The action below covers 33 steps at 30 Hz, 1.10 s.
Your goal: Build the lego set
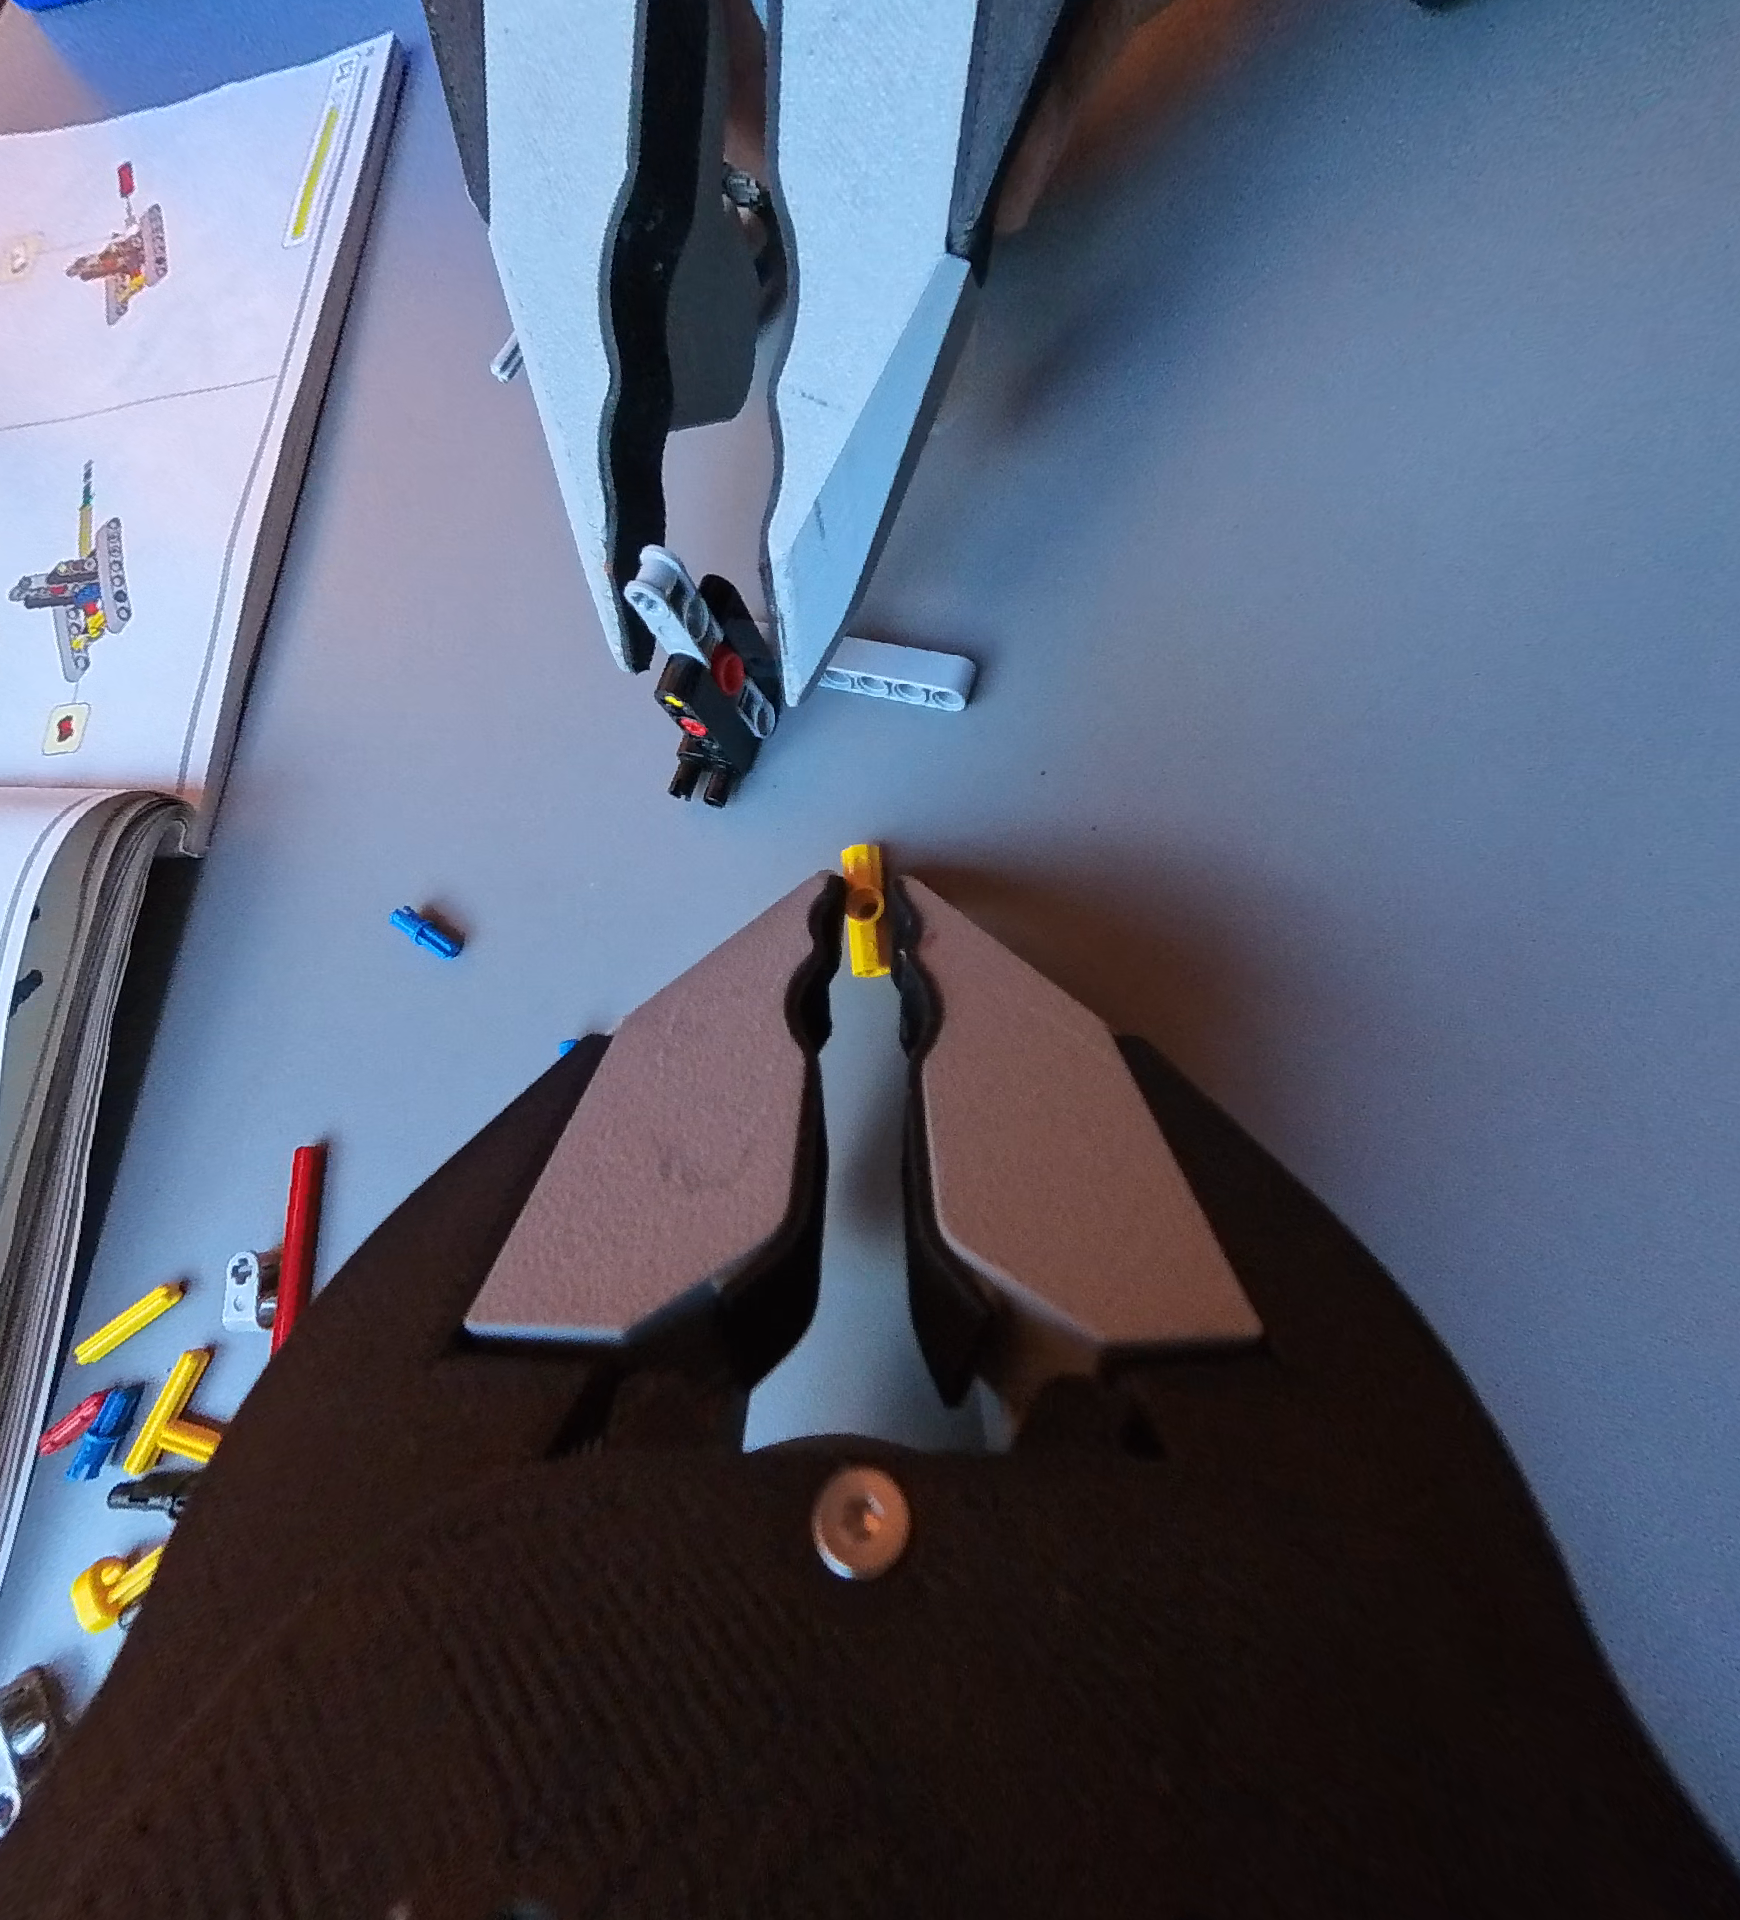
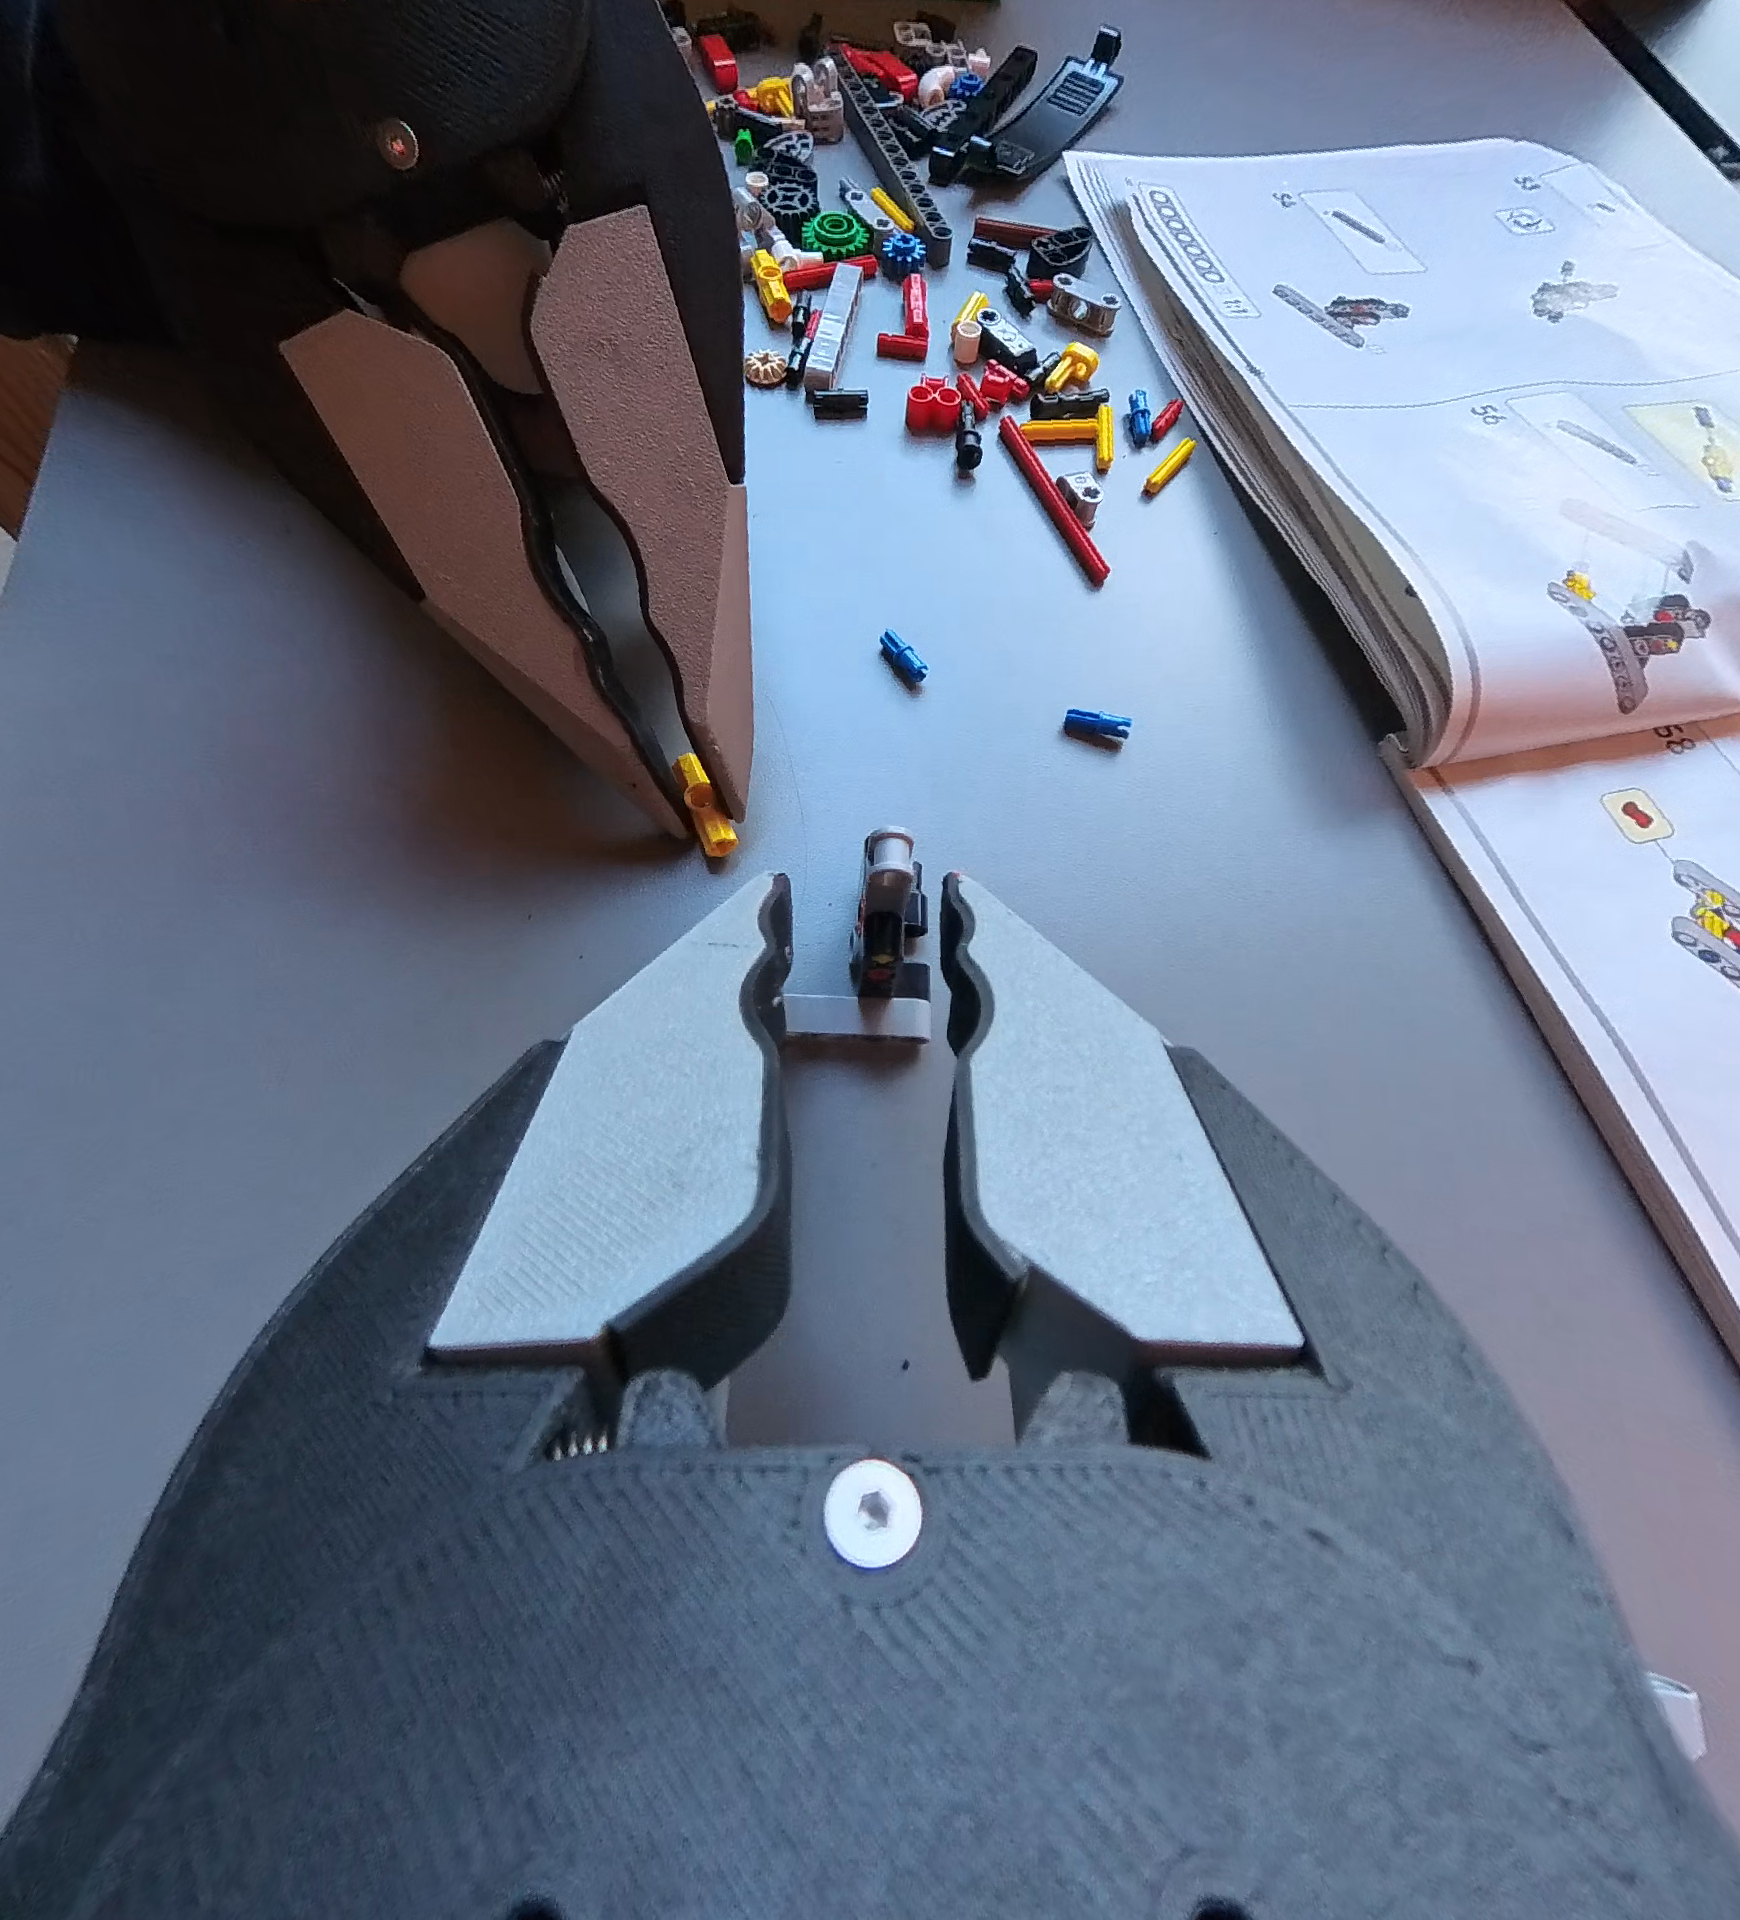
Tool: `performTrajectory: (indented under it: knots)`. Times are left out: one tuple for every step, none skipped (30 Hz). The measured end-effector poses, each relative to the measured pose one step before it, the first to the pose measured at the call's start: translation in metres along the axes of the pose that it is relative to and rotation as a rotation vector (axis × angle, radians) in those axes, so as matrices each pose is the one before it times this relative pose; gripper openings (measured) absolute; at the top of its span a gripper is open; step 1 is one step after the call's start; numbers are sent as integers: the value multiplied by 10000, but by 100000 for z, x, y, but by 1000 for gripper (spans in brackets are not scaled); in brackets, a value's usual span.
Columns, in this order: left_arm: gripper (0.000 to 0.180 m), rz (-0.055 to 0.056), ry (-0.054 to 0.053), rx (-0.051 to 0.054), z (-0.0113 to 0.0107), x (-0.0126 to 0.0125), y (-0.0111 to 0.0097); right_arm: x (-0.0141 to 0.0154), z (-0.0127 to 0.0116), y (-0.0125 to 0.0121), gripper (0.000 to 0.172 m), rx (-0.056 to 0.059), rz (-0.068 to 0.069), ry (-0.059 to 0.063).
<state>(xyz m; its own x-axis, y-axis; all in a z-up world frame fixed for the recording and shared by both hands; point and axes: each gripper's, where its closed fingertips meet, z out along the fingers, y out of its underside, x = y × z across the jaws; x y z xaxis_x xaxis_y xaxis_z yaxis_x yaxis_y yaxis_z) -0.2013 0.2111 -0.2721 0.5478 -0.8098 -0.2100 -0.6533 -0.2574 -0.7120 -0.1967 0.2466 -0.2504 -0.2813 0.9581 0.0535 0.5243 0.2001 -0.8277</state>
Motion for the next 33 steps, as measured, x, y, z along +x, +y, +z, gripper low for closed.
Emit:
performTrajectory:
  knots:
    - [5, -3, 3, 0, -1, -5, -10, 9, -21, -20, 25, 12, 1, 3]
    - [5, -4, 3, 0, 0, -6, 4, 12, -6, -4, 25, 9, 5, -1]
    - [5, -7, 6, 0, 0, 0, 4, 0, -2, -18, 25, 8, 6, -4]
    - [5, -11, 9, 0, 5, -1, 2, 8, -9, 2, 25, 7, 11, -7]
    - [5, -5, 22, 2, -10, 14, 0, 4, 3, -1, 25, 1, 15, -12]
    - [5, 4, 42, 6, -25, 49, -7, 1, -7, -9, 25, 3, 11, -8]
    - [5, 4, 23, 4, -15, 30, -3, -12, -15, -11, 25, 10, -1, -6]
    - [5, 8, 11, 1, -11, 15, -6, -5, -7, -14, 25, 6, -11, 0]
    - [6, 22, -15, 11, -30, 11, -8, 7, -9, 1, 25, 4, -17, 14]
    - [11, 17, -166, 38, -59, -163, -54, 15, -7, -10, 25, 1, -21, 22]
    - [12, 56, -170, 109, -149, -129, -146, 3, -9, -5, 25, -5, -22, 20]
    - [11, 60, -120, 175, -203, -49, -228, 7, -14, -8, 25, 3, -22, 18]
    - [10, -12, -117, 195, -265, -118, -255, -5, -7, -19, 25, 9, -23, 16]
    - [8, -86, -42, 168, -280, -94, -210, -21, -19, -23, 25, 8, -26, 11]
    - [8, -166, 12, 45, -320, -150, -35, -22, -14, -21, 25, 1, -33, 12]
    - [8, -240, 0, -67, -391, -271, 104, 2, -40, -39, 25, 0, -40, 26]
    - [9, -248, -37, -54, -478, -392, 84, 7, -75, -65, 25, 26, -38, 33]
    - [9, -203, -93, 4, -516, -514, -4, 9, -101, -102, 25, 48, -16, 20]
    - [9, -162, -139, -18, -498, -622, -4, 15, -108, -100, 25, 42, 5, 11]
    - [8, -167, -155, -91, -403, -685, 68, 19, -118, -75, 25, 34, 9, 11]
    - [7, -229, -264, -152, -245, -876, 140, 2, -94, -33, 25, 23, 5, 5]
    - [7, -263, -249, -255, -27, -825, 293, -3, -93, 14, 25, -3, 7, 1]
    - [6, -248, -158, -373, 187, -629, 467, -7, -67, 27, 25, -10, 2, 6]
    - [8, -182, -81, -389, 344, -410, 508, -7, -68, 21, 26, -5, -10, 16]
    - [9, -88, 2, -331, 407, -172, 464, -38, -55, 11, 26, -6, -16, 9]
    - [11, -33, 51, -209, 365, -13, 307, -55, -60, -14, 26, -4, -26, 5]
    - [11, -19, 81, -80, 280, 73, 116, -49, -67, -18, 26, 2, -42, 26]
    - [11, -25, 85, -5, 196, 82, 10, -14, -70, -10, 26, 8, -47, 37]
    - [11, -20, 77, 5, 145, 22, 6, -28, -79, 12, 27, 7, -27, 18]
    - [11, -23, 43, -46, 139, -78, 99, -34, -69, 55, 27, -3, 2, 2]
    - [11, -38, 5, -82, 148, -180, 165, -27, -74, 62, 27, -3, 22, -4]
    - [11, -44, 39, -79, 156, -135, 153, -40, -67, 53, 28, 14, 27, -15]
    - [10, -44, 95, -73, 161, -14, 148, -65, -71, 42, 28, 14, 30, -24]
